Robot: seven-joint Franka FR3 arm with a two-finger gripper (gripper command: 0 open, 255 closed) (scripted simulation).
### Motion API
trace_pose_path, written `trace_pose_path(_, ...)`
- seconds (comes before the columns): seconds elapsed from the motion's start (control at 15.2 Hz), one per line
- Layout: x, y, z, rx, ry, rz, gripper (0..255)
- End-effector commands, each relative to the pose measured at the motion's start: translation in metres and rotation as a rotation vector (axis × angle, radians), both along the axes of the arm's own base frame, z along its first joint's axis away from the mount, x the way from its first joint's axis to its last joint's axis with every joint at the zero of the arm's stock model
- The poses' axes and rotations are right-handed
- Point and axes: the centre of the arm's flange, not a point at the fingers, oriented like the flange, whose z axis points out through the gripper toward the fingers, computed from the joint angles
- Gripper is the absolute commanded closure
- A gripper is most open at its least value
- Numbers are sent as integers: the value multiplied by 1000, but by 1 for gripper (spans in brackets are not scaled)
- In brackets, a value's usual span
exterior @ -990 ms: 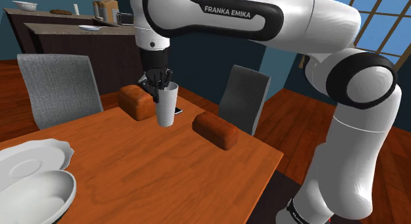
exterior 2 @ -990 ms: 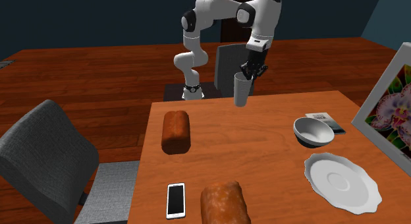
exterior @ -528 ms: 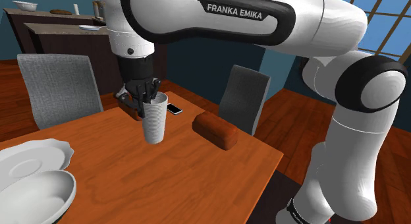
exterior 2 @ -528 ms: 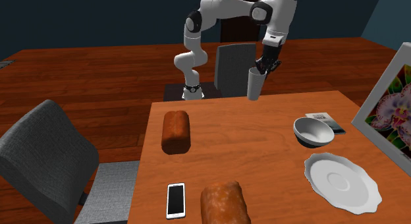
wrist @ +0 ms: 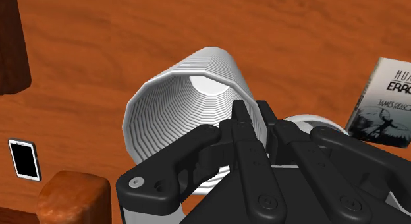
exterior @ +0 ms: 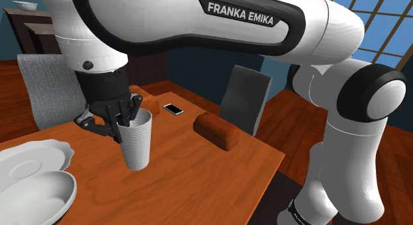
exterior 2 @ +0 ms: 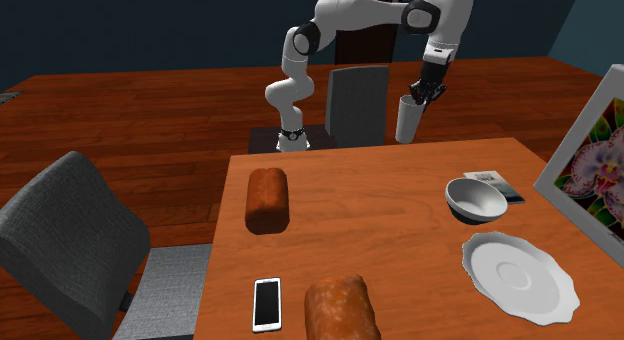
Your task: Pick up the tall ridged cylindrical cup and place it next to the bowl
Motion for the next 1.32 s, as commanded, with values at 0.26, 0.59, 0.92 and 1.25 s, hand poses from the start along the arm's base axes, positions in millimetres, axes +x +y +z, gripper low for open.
trace_pose_path(0.26,-9,11,-25,0,0,-2,255)
trace_pose_path(0.59,-9,11,-51,0,0,-2,255)
trace_pose_path(0.92,-9,11,-77,0,0,-2,255)
trace_pose_path(1.25,-9,11,-104,0,0,-2,255)
